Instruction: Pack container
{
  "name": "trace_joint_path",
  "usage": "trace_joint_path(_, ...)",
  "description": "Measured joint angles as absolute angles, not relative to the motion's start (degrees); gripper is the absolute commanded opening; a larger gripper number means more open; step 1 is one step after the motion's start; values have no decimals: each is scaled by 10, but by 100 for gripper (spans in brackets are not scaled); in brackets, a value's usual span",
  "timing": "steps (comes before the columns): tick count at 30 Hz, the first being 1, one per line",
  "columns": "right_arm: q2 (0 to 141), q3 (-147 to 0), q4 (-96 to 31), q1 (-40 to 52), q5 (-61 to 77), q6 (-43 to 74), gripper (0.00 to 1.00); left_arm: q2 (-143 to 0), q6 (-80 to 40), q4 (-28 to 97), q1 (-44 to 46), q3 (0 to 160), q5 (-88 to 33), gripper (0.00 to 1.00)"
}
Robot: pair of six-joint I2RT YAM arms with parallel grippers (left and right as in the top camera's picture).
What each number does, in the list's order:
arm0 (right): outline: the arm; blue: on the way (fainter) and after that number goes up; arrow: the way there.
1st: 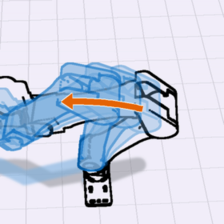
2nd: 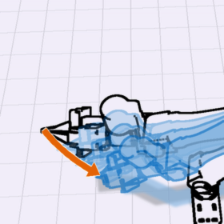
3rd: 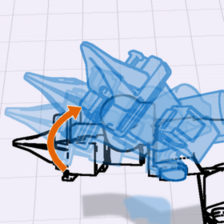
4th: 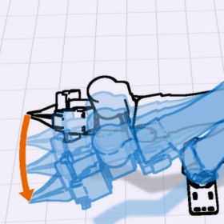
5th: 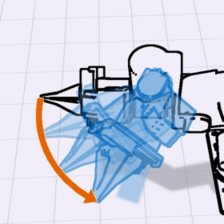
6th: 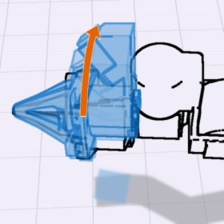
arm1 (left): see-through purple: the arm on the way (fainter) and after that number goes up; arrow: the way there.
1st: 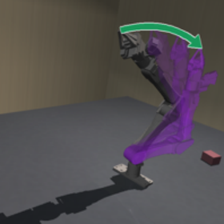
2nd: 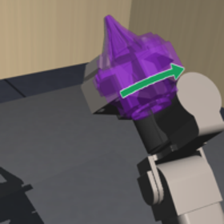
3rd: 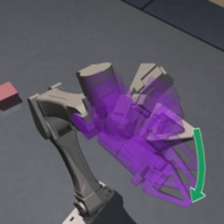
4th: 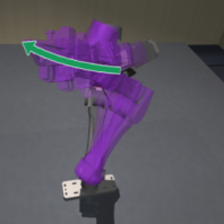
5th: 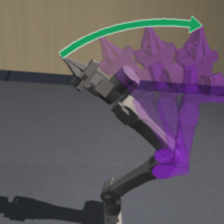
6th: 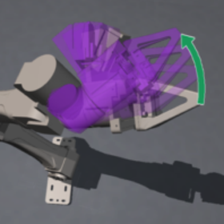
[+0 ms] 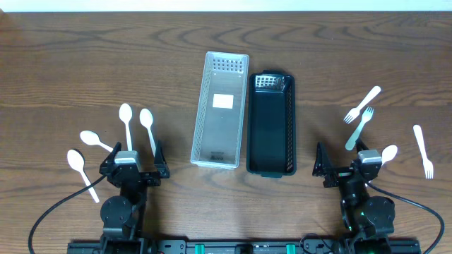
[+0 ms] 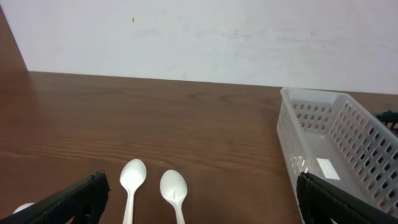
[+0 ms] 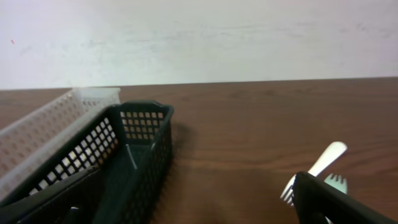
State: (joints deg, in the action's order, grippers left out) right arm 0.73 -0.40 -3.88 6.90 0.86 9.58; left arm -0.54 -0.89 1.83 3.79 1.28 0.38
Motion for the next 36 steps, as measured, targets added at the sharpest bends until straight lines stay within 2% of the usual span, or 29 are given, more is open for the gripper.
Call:
trace_joint_path(5,31,-26,-80,69,19,105,99,-26,-33,115,38,52,2,98)
trace_joint_path(9,104,-94,-132,69,24,86,99,-96,-41,196,38,123,2,98)
trace_joint_path(15,260,-249,-279,69,28,72,99,-268,-54,316,38,336,2,98)
trace_joint_path(21,439,-433,-468,69,29,62,99,-454,-80,507,38,541,-1,98)
trace_joint_path(25,535,-533,-535,69,45,58,99,-562,-88,617,38,653,-14,98)
trace_joint_path(29,589,-593,-550,69,63,52,59,-644,-90,655,39,716,-41,98)
trace_joint_path(30,597,-601,-550,69,65,51,50,-657,-90,652,39,720,-51,94)
trace_joint_path(31,604,-605,-549,69,67,51,43,-667,-92,648,39,721,-62,80)
trace_joint_path(36,634,-608,-557,69,72,52,23,-711,-97,629,43,721,-102,45)
